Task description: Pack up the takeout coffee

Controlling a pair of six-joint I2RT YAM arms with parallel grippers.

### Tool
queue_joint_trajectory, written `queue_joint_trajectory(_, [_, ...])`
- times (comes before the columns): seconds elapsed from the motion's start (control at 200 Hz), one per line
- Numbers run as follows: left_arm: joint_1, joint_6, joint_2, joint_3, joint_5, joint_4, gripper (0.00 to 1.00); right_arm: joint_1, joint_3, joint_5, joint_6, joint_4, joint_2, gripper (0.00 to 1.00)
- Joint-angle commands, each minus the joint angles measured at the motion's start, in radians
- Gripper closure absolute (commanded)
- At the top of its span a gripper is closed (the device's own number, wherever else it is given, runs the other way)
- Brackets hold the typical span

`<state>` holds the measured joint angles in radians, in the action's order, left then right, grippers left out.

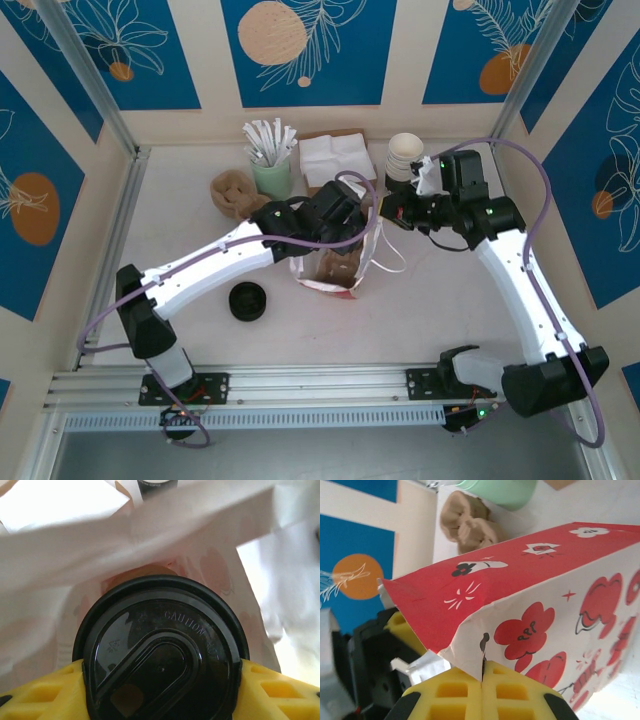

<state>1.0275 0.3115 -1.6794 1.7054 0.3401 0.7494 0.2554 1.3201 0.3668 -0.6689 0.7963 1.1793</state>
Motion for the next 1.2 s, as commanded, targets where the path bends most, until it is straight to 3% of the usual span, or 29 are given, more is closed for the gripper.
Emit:
queue_joint_trajectory(0.0, [-0.004,-0.024,0.044,-0.028,0.028,-0.074,0.41,0.007,-0.039,0.033,0.057,-0.075,-0.018,1.00])
queue_joint_trajectory(0.25, [0.003,-0.037,0.073,-0.115,0.059,-0.170,0.42,-0.006,-0.080,0.047,0.069,-0.124,-0.038,1.00])
queue_joint_trajectory(0.965, [0.002,0.055,0.019,-0.198,0.099,-0.210,0.42,-0.074,-0.175,0.121,0.035,-0.123,-0.031,1.00])
queue_joint_trajectory(1.195, [0.003,0.078,0.002,-0.183,0.095,-0.163,0.42,-0.096,-0.217,0.204,0.055,-0.183,-0.038,1.00])
